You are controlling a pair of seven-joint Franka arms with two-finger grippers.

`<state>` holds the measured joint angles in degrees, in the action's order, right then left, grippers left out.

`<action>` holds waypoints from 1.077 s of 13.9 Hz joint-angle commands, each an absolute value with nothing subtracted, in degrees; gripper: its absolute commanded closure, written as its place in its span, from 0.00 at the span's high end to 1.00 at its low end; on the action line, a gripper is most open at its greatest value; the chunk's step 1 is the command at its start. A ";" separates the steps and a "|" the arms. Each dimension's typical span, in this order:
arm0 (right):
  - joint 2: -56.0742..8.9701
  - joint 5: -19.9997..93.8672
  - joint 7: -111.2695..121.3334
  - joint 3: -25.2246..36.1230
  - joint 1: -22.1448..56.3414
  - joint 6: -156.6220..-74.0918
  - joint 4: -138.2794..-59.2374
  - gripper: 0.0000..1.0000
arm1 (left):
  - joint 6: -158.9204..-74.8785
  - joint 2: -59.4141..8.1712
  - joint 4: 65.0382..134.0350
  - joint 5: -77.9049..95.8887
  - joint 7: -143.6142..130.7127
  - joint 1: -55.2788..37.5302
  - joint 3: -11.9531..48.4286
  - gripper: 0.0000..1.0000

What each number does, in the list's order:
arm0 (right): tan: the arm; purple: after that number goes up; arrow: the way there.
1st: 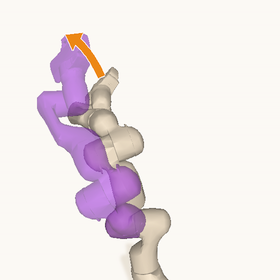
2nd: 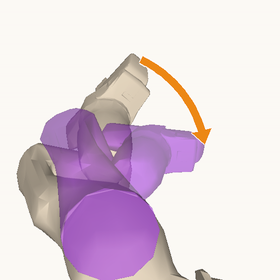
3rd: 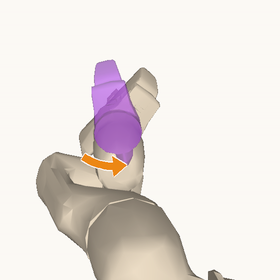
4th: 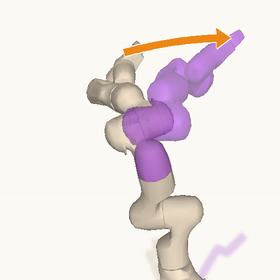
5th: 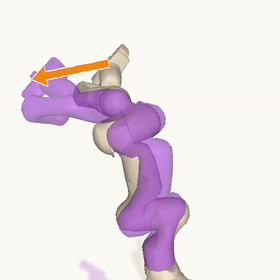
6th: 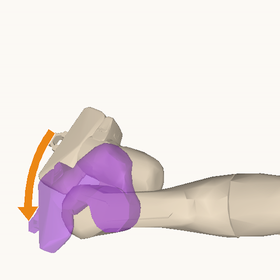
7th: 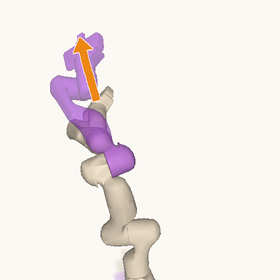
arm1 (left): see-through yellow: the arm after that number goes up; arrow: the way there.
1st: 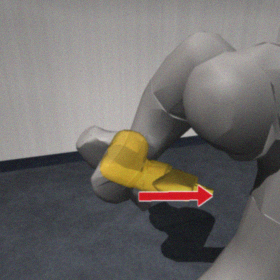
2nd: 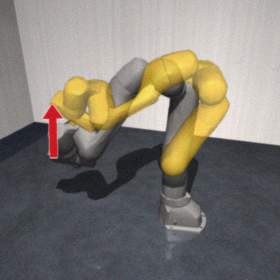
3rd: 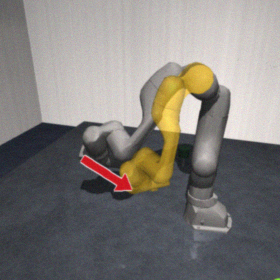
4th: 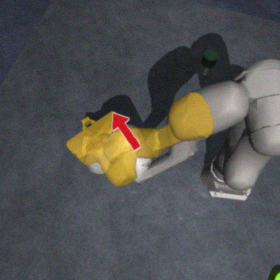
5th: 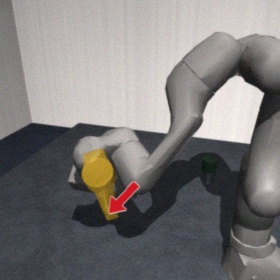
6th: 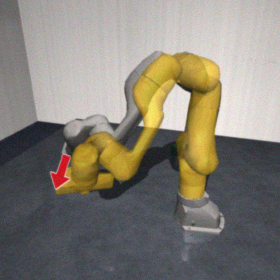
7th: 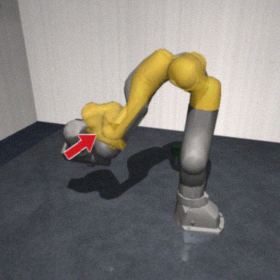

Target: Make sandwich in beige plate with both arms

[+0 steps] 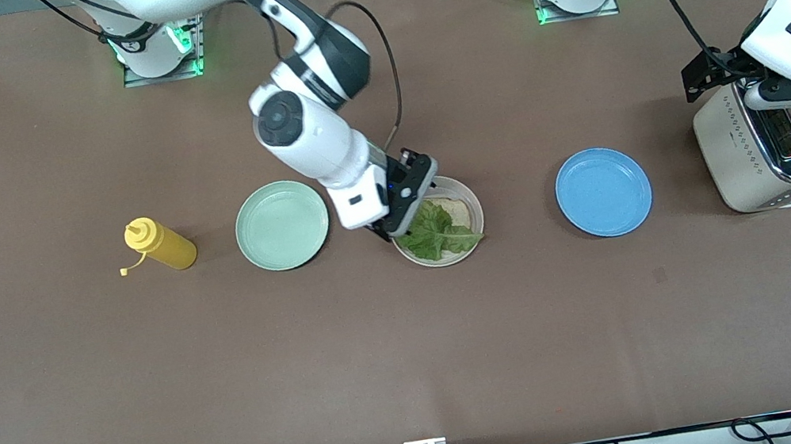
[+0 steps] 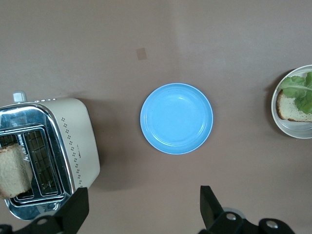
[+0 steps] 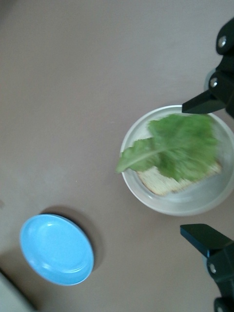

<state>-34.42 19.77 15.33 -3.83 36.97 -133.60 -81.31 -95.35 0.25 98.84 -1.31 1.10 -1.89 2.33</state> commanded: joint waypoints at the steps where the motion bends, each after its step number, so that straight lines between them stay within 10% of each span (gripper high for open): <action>1: -28.84 20.48 5.74 -4.31 33.24 -125.63 -82.97 1.00 | -94.75 -0.44 97.47 -0.44 2.20 -1.85 2.11 1.00; 15: -24.26 8.72 6.06 -3.96 2.48 -106.79 -84.99 1.00 | -94.57 -1.40 96.77 -0.53 1.41 -1.85 1.93 1.00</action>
